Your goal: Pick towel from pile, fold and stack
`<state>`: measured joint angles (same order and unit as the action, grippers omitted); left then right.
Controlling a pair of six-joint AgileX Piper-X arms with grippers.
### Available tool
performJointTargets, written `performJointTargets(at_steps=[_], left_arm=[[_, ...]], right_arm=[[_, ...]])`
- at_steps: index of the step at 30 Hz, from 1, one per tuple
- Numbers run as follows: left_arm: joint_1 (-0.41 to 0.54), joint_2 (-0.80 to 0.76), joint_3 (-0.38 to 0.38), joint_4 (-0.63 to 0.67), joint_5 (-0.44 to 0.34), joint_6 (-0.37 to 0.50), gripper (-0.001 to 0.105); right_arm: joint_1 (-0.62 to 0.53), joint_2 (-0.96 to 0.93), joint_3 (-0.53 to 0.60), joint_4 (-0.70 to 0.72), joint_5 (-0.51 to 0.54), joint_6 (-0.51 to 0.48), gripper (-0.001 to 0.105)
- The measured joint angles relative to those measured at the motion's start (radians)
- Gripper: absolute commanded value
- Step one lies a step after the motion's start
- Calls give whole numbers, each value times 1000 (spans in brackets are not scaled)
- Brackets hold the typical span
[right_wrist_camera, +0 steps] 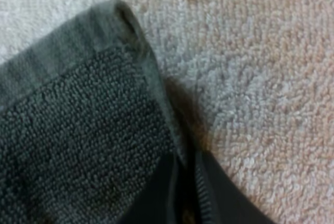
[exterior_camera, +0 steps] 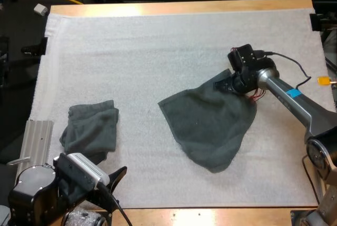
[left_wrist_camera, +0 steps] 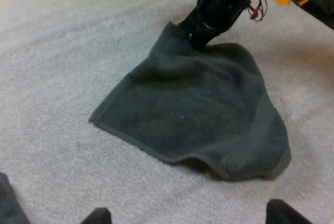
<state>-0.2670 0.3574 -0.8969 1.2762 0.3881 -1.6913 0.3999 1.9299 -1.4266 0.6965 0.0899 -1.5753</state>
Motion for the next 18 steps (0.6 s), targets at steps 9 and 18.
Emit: performJointTargets(at_steps=[9, 18], left_arm=[[0, 17, 0, -41, 0, 18, 58], [-19, 187, 2, -106, 0, 53, 58]], right_arm=[[0, -51, 0, 34, 46, -45, 0], [0, -105, 0, 121, 96, -93, 0]])
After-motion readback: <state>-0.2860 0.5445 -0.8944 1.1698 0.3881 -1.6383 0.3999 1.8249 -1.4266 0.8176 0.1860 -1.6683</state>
